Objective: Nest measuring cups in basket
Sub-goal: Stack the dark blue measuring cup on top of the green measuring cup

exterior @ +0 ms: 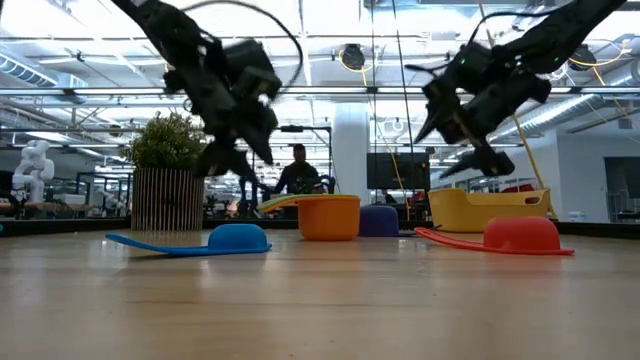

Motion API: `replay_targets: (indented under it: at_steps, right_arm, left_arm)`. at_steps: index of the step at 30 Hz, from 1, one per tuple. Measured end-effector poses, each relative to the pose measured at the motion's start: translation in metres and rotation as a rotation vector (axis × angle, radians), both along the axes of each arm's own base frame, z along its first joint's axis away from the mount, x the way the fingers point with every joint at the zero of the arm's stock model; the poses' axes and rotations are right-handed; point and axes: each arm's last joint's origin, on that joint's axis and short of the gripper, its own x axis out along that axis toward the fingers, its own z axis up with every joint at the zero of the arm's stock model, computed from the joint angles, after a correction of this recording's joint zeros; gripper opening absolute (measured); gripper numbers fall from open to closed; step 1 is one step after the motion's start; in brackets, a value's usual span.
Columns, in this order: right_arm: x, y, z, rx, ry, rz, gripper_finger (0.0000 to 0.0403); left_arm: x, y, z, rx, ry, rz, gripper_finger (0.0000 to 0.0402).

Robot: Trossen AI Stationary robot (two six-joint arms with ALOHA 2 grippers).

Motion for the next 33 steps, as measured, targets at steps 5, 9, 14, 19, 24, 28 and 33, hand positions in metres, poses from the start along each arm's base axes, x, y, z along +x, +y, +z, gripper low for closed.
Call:
replay_targets:
  at_steps: [5, 9, 14, 19, 24, 28, 33]
  right_arm:
    - [0.006, -0.005, -0.021, 0.042, 0.081, 0.001, 0.0304]
    - [0.009, -0.009, -0.036, 0.065, 0.146, -0.019, 0.0304]
    - [0.011, -0.011, -0.047, 0.103, 0.193, -0.050, 0.0304]
    - [0.015, -0.008, -0.054, 0.126, 0.228, -0.051, 0.0304]
    - [0.023, -0.003, -0.060, 0.142, 0.254, -0.083, 0.0304]
    - [0.032, 0.000, -0.062, 0.152, 0.236, -0.118, 0.0304]
    - [0.036, 0.004, -0.062, 0.132, 0.250, -0.167, 0.0293]
  left_arm:
    - [-0.002, -0.004, 0.011, 0.076, -0.022, 0.016, 0.0166]
    - [-0.003, -0.004, 0.011, 0.088, -0.021, 0.007, 0.0166]
    - [-0.003, -0.003, 0.011, 0.108, -0.025, -0.006, 0.0166]
    - [-0.004, -0.004, 0.009, 0.143, -0.021, -0.056, 0.0166]
    - [-0.007, -0.002, 0.008, 0.158, -0.011, -0.075, 0.0166]
    - [-0.008, -0.001, 0.008, 0.154, -0.001, -0.073, 0.0166]
    - [-0.008, -0.002, 0.008, 0.160, -0.002, -0.087, 0.0166]
